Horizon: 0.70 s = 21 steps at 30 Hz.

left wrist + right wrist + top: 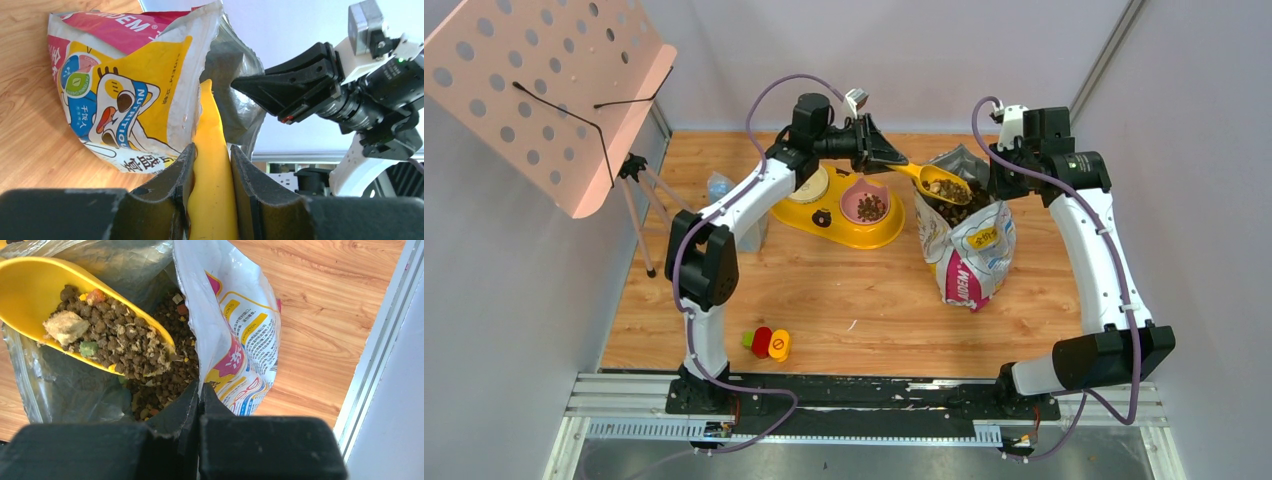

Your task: Serve the pet food

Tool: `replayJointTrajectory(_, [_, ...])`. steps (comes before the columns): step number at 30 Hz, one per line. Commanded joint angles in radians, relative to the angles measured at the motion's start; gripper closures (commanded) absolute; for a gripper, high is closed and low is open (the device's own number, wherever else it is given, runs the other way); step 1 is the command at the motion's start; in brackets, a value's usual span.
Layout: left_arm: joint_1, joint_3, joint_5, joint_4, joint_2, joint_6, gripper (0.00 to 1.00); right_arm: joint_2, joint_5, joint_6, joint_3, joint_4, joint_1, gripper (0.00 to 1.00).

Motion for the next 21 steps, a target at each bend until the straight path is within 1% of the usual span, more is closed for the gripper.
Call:
replayJointTrajectory(1, [0.010, 0.026, -0.025, 0.049, -0.043, -0.078, 1.00, 0.015, 0.007, -0.011, -0.001, 0.014, 0.000, 1.00])
replayJointTrajectory(2, [0.002, 0.041, -0.060, -0.007, -0.037, -0.064, 1.00, 0.017, 0.006, -0.010, -0.001, 0.014, 0.000, 1.00])
replayJointTrajectory(4, [-0.016, 0.096, -0.118, -0.106, -0.029, 0.021, 1.00, 0.022, 0.001, -0.007, 0.001, 0.016, 0.000, 1.00])
replayJointTrajectory(5, [-0.022, 0.154, -0.148, -0.152, -0.027, 0.122, 1.00, 0.024, -0.002, -0.005, 0.001, 0.017, -0.001, 1.00])
replayJointTrajectory(6, [-0.037, 0.188, -0.219, -0.271, -0.027, 0.181, 1.00, 0.026, -0.003, -0.004, 0.003, 0.019, 0.000, 1.00])
replayJointTrajectory(7, [-0.053, 0.252, -0.258, -0.327, -0.029, 0.307, 1.00, 0.026, -0.002, -0.004, 0.005, 0.020, 0.000, 1.00])
replayJointTrajectory(8, [-0.060, 0.276, -0.317, -0.413, -0.036, 0.362, 1.00, 0.026, -0.002, -0.006, 0.008, 0.023, -0.001, 1.00])
replayJointTrajectory(9, [-0.066, 0.298, -0.335, -0.436, -0.040, 0.429, 1.00, 0.027, -0.001, -0.008, 0.009, 0.025, 0.000, 1.00])
replayJointTrajectory(10, [-0.066, 0.297, -0.343, -0.454, -0.050, 0.441, 1.00, 0.027, -0.001, -0.011, 0.009, 0.026, 0.000, 1.00])
replayJointTrajectory(12, [-0.065, 0.272, -0.309, -0.439, -0.062, 0.436, 1.00, 0.027, -0.007, -0.015, 0.008, 0.029, 0.000, 1.00])
replayJointTrajectory(15, [-0.059, 0.205, -0.224, -0.362, -0.072, 0.369, 1.00, 0.032, -0.015, -0.016, 0.009, 0.034, -0.001, 1.00])
replayJointTrajectory(17, [-0.046, 0.196, -0.171, -0.316, -0.060, 0.325, 1.00, 0.034, -0.019, -0.015, 0.009, 0.038, 0.000, 1.00])
replayJointTrajectory(19, [-0.017, 0.148, -0.074, -0.188, -0.045, 0.171, 1.00, 0.036, -0.019, -0.016, 0.010, 0.037, 0.000, 1.00])
replayJointTrajectory(20, [-0.006, 0.094, -0.012, -0.036, -0.041, 0.028, 1.00, 0.035, -0.018, -0.016, 0.008, 0.036, 0.000, 1.00])
replayJointTrajectory(21, [0.014, 0.074, 0.021, 0.041, -0.037, -0.021, 1.00, 0.034, -0.016, -0.015, 0.004, 0.035, 0.000, 1.00])
